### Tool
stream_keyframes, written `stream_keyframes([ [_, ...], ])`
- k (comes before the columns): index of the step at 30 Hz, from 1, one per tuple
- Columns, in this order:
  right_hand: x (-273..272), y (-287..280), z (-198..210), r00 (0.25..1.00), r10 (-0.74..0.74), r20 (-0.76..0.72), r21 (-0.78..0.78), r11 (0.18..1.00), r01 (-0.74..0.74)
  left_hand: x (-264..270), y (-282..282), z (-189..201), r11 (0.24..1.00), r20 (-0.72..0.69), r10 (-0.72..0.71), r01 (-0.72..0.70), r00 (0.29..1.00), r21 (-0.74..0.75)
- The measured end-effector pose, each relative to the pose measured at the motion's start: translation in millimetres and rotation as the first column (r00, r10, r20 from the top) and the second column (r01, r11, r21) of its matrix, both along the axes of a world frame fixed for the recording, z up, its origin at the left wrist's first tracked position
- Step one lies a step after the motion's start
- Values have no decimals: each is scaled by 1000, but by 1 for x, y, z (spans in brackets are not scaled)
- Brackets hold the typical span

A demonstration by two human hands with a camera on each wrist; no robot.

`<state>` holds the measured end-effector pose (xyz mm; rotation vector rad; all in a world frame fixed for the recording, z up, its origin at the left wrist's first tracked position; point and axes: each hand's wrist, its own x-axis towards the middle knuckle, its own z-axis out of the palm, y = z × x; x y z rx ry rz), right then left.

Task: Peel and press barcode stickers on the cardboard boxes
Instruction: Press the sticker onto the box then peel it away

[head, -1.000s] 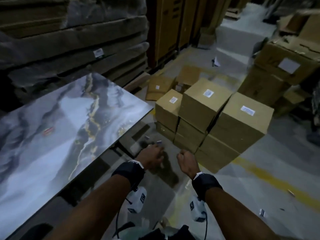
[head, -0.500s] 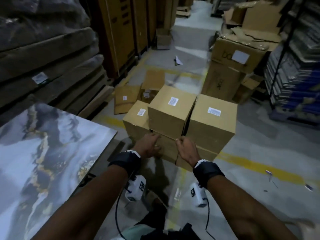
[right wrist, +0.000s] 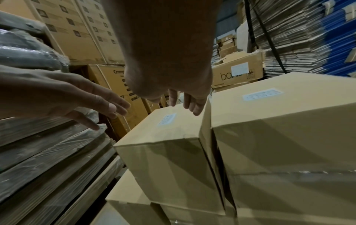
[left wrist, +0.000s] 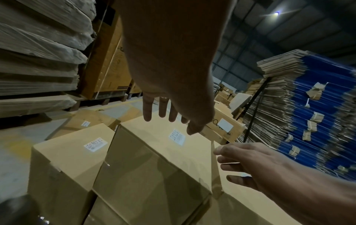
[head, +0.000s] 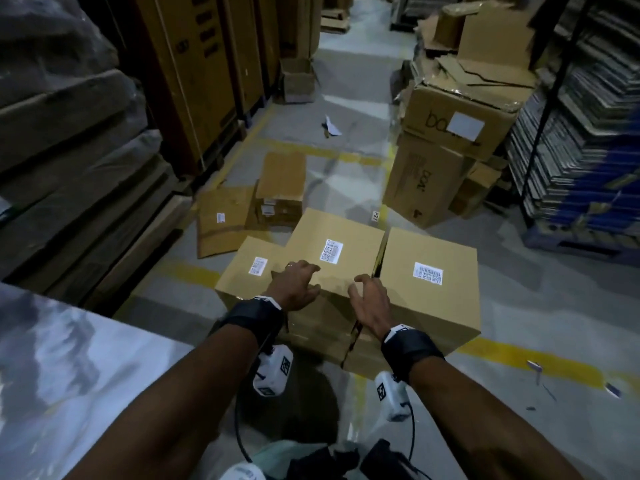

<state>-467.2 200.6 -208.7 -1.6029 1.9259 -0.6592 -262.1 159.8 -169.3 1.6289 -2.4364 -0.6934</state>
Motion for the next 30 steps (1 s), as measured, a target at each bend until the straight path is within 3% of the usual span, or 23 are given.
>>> stream_keyframes([
  [9,-3,-66,-22,998,-60,-5,5,998,60,2,-80,-19,992,13,87,-87,996,89],
  [15,-4,-102,-36,993,-48,-104,25,998,51,1,-119,-33,972,50,189,-194,981,135],
  [21,-4,-118,-57,973,-92,-210,114,986,118,-9,-138,-55,958,119,218,-236,969,162],
  [30,-5,-123,-64,973,-145,-180,106,980,166,-15,-147,-75,938,169,242,-275,955,212],
])
